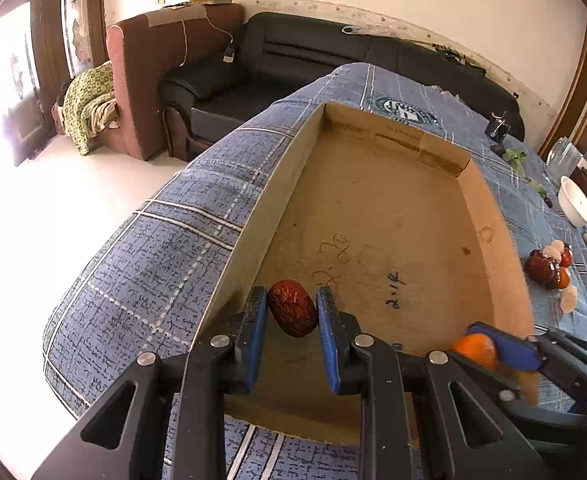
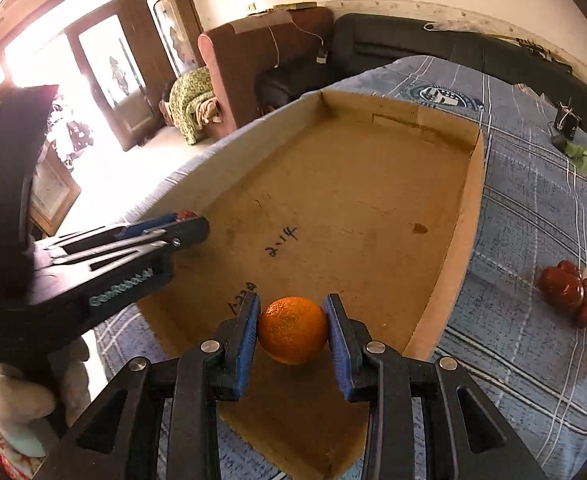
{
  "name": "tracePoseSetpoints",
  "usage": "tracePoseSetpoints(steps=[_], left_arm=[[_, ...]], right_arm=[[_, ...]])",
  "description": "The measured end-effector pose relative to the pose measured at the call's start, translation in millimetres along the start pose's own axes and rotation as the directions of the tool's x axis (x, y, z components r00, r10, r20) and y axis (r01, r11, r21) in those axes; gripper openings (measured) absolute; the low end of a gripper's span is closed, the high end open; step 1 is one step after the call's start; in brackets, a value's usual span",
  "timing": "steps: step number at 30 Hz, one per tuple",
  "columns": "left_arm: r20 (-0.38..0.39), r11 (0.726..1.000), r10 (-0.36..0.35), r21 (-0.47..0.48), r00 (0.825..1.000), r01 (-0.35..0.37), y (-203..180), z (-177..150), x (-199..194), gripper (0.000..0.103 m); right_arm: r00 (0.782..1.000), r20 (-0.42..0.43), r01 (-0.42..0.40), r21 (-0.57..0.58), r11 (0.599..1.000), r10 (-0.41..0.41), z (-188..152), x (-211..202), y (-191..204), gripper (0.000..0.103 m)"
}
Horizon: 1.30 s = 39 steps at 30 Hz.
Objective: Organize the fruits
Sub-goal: 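Carry both fruits to the cardboard box and open both tools to drop them, then grasp a red date with the left tool while the right tool grasps a white cube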
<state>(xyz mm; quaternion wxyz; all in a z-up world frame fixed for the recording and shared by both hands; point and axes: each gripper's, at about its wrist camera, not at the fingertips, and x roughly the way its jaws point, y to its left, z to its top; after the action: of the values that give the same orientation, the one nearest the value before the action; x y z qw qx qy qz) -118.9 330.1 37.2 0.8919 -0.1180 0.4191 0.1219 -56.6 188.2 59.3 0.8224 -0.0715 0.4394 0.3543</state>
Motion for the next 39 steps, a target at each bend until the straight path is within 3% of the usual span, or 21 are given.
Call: tracePoseSetpoints(steps=[3,12,17,20,25,28,31,34,39], left_arm=[[0.01,1.0,-0.009,-0.018,1.0,0.009,3,-1,-6,0.039],[0.105,0.997,-0.009,-0.076,0.994,0.017,5,5,-47,0.057],[0.173,0.995,-0.056,-0.072,0.983,0.07,-16,10,-78,0.061],[0.187,0.993,-0.108,-0.032,0.976,0.116,-40,10,-88,0.065],[0.13,0.973,-0.224,0.088,0.966,0.214,-104,7,-82,0.067],[0.051,0.943,-0.308,0.148,0.95,0.298,-149,3,-64,0.067],[-0.012,0.925,-0.34,0.178,0.94,0.336,-186,3,-43,0.067],[-0.074,0.91,-0.374,0.161,0.925,0.381,-218,6,-14,0.067],[-0.103,0.918,-0.356,0.147,0.929,0.368,-245,13,26,0.066]], right_arm=[[1.0,0.006,0.004,-0.016,1.0,-0.004,-1,2,5,0.038],[0.993,0.114,0.0,-0.016,1.0,0.002,-6,-36,9,0.064],[0.982,0.189,-0.002,0.055,0.998,-0.008,-18,-76,-20,0.071],[0.974,0.219,0.025,0.131,0.991,-0.053,-34,-102,-54,0.073],[0.958,0.216,0.121,0.295,0.948,-0.189,-64,-136,-126,0.075],[0.946,0.167,0.198,0.376,0.905,-0.276,-78,-141,-169,0.075],[0.935,0.12,0.262,0.401,0.878,-0.334,-83,-138,-201,0.075],[0.939,0.091,0.269,0.402,0.875,-0.331,-76,-125,-217,0.075],[0.952,0.085,0.243,0.378,0.894,-0.294,-67,-105,-226,0.074]])
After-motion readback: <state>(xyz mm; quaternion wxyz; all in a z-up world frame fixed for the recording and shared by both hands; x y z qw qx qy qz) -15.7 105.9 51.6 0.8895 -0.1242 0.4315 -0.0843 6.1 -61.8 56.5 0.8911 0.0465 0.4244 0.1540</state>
